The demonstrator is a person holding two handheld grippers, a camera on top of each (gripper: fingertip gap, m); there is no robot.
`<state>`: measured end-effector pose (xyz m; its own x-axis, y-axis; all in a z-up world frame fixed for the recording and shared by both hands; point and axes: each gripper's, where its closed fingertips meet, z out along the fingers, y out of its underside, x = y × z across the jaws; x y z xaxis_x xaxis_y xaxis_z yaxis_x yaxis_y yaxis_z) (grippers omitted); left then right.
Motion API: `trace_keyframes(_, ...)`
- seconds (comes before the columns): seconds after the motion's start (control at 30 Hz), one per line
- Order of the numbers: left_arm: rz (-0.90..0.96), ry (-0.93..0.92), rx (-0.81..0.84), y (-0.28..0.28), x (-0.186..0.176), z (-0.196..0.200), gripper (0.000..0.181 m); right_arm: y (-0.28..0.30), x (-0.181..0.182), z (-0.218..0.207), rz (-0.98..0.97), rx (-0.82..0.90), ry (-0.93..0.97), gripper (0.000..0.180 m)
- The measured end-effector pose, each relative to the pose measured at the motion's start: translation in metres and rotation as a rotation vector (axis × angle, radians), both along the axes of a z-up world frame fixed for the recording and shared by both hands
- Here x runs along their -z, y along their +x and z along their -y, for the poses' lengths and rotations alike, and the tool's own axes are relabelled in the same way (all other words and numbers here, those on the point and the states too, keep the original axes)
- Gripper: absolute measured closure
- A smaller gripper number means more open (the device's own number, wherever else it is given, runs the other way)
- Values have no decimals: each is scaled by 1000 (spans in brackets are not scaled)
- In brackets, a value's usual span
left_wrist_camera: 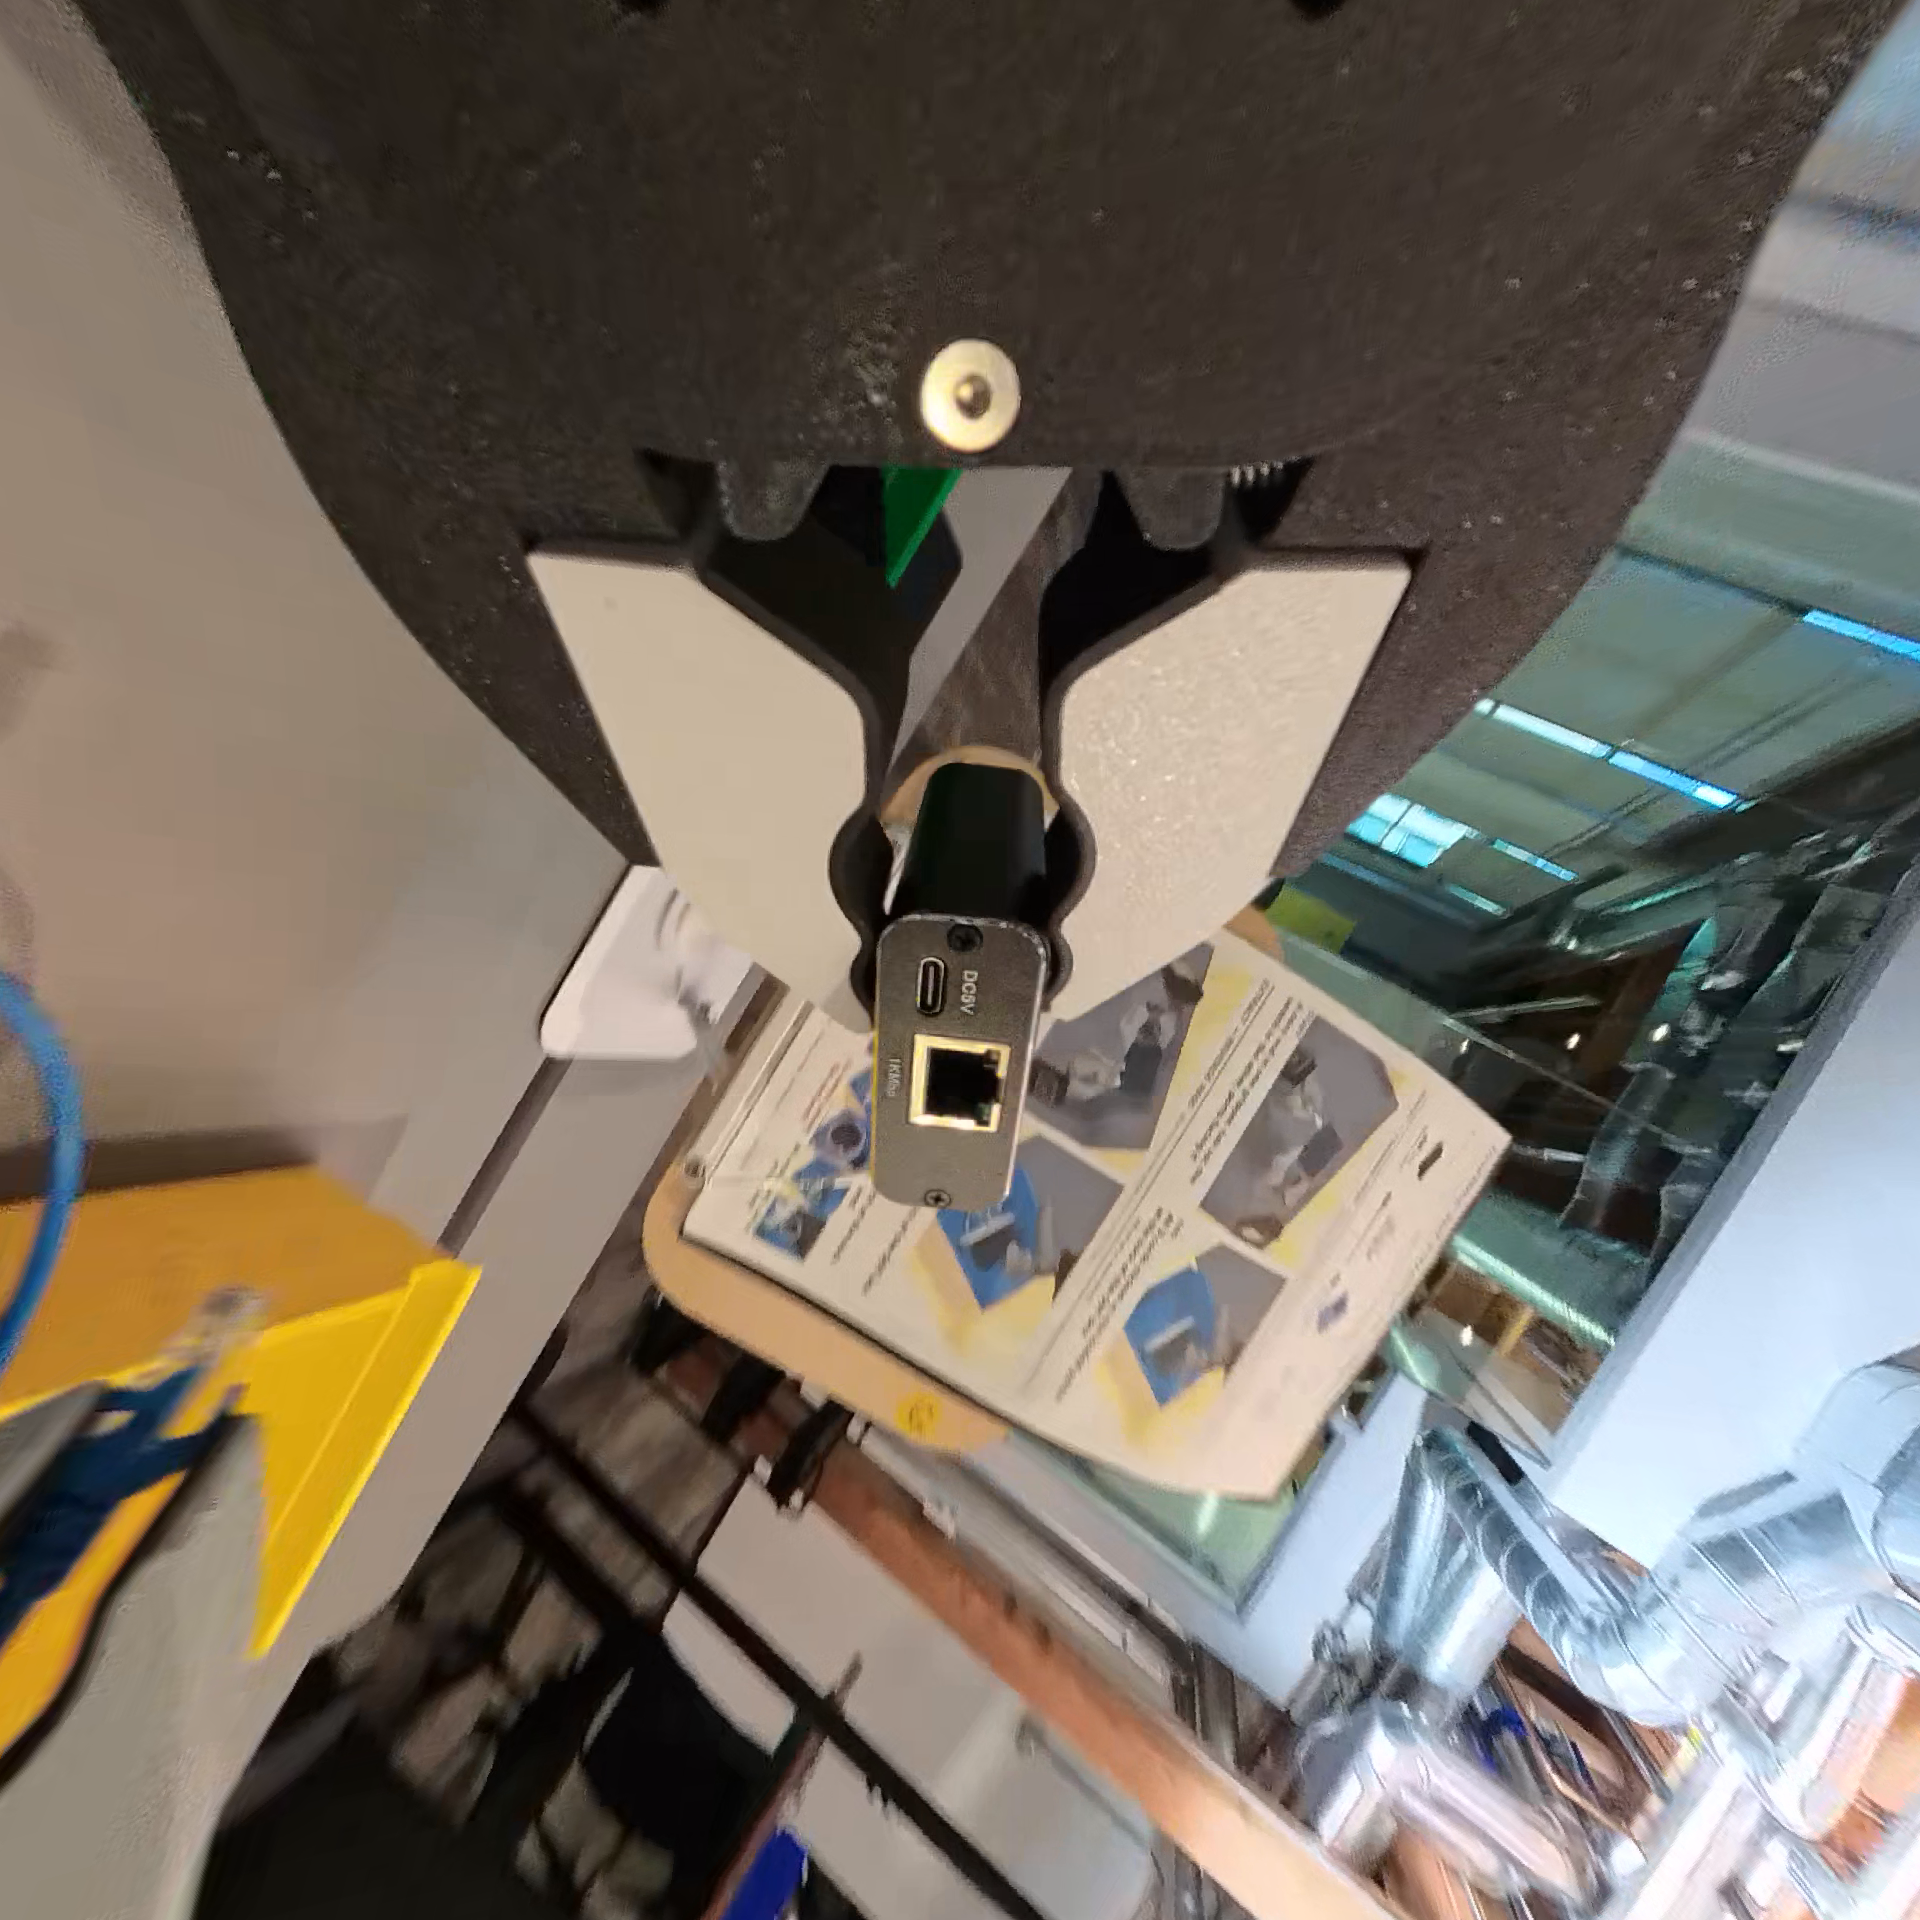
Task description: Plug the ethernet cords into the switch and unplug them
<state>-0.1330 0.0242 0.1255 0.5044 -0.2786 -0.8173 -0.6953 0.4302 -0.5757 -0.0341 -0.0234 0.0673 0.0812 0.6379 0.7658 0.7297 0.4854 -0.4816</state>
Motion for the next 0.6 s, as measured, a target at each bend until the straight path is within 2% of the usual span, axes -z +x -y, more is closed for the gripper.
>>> trace_keyframes(0.03,23,2,32,3,-3,4,156,9,-7,-4,-22,34,18,164)
trace_keyframes(0.2,27,-42,27,5,-1,1,156,36,-70,6,-203,90,180,165)
trace_keyframes(0.37,28,-79,46,8,0,7,156,67,-136,1,-148,191,314,164)
trace_keyframes(0.6,17,-101,51,13,2,9,156,95,-223,4,-94,261,383,165)
